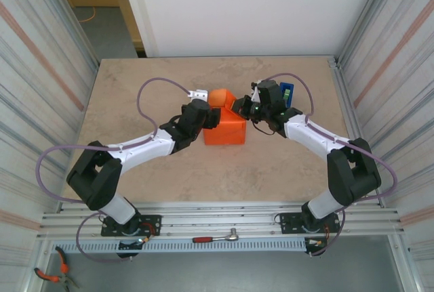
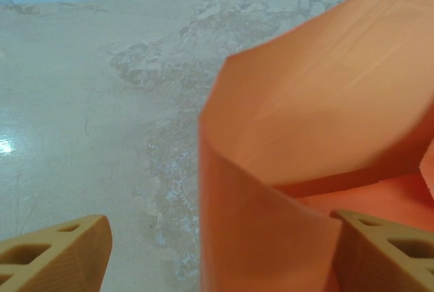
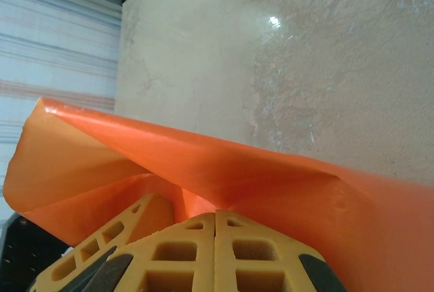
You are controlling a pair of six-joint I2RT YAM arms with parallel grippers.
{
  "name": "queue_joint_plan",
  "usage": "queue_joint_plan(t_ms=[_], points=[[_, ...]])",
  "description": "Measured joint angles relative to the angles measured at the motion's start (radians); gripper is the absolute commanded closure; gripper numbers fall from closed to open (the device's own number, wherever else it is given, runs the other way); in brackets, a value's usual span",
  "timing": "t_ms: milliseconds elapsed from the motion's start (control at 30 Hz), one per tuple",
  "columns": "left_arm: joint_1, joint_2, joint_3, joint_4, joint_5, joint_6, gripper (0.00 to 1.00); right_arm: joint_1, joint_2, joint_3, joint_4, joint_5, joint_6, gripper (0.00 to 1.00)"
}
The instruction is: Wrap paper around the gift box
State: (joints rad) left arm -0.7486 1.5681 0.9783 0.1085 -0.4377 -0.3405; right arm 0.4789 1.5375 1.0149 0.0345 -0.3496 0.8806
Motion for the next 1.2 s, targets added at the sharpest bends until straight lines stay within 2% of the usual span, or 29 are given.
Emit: queue_joint_plan(t_ms=[267,500,833,967,1200], points=[[-0.004,0.0,0.005,-0.013,0.0,-0.002,0.16,0.033,-0.001,0.007,-0.035,0.049,-0.102,1.0],[0.021,-0.026,0.073,-0.134,0.073,-0.032,0.14,0.106,-0.002,0.018,-0.065,0.197,-0.233,1.0],[0.187,-0.281,0.072,-0.187,0.204,-0.19,0.13,0.151,-0.037,-0.072,0.061,0.308,-0.268,1.0],[0.248,-0.301,0.037,-0.204,0.235,-0.248,0.24,0.152,-0.047,-0.094,0.091,0.308,-0.264,1.0],[0.262,-0.255,-0.032,-0.223,0.268,-0.301,0.65,0.152,-0.048,-0.097,0.096,0.304,-0.263,1.0]])
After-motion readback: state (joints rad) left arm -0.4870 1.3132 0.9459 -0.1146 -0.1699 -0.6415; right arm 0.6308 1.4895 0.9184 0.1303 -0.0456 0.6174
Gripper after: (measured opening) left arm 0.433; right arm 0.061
